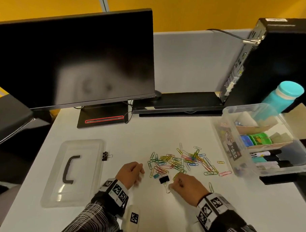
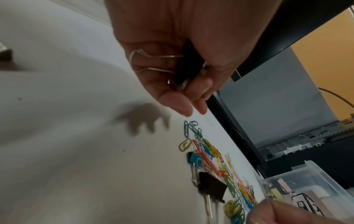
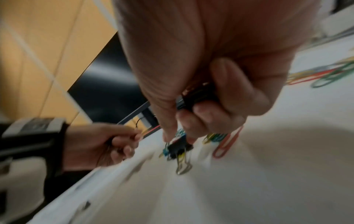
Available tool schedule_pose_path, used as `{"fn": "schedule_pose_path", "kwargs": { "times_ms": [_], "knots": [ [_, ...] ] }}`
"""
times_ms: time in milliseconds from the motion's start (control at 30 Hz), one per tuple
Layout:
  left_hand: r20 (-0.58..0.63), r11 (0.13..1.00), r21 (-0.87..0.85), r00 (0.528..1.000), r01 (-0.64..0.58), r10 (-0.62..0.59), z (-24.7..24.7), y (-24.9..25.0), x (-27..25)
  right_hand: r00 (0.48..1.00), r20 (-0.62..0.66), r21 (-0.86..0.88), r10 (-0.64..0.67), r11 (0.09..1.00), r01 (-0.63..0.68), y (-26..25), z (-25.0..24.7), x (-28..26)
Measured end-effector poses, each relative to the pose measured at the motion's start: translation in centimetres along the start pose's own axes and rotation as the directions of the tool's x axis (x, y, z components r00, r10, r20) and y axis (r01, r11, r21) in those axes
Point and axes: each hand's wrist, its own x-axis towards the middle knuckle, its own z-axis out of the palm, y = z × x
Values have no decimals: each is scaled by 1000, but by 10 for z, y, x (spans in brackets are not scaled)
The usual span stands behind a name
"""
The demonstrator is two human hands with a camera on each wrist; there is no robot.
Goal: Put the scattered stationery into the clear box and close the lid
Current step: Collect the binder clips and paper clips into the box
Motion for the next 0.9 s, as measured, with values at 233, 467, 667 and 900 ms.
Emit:
{"fn": "schedule_pose_path", "kwargs": {
  "times_ms": [233,467,667,900],
  "knots": [
    [-50,993,97,996,-63,68,-6,-8,-4,994,-105,-365,32,929,-69,-29,22,8],
    [-38,892,397,967,-217,252,-13,10,-9,993,-100,-348,64,932,-95,-21,18,11],
    [282,550,750,929,-368,238,10,36,-15,997,-61,529,-36,846,63,-5,-24,-13],
    [422,407,800,896,-441,143,30,33,-6,991,-112,911,-70,390,131,6,-65,-34]
  ]
}}
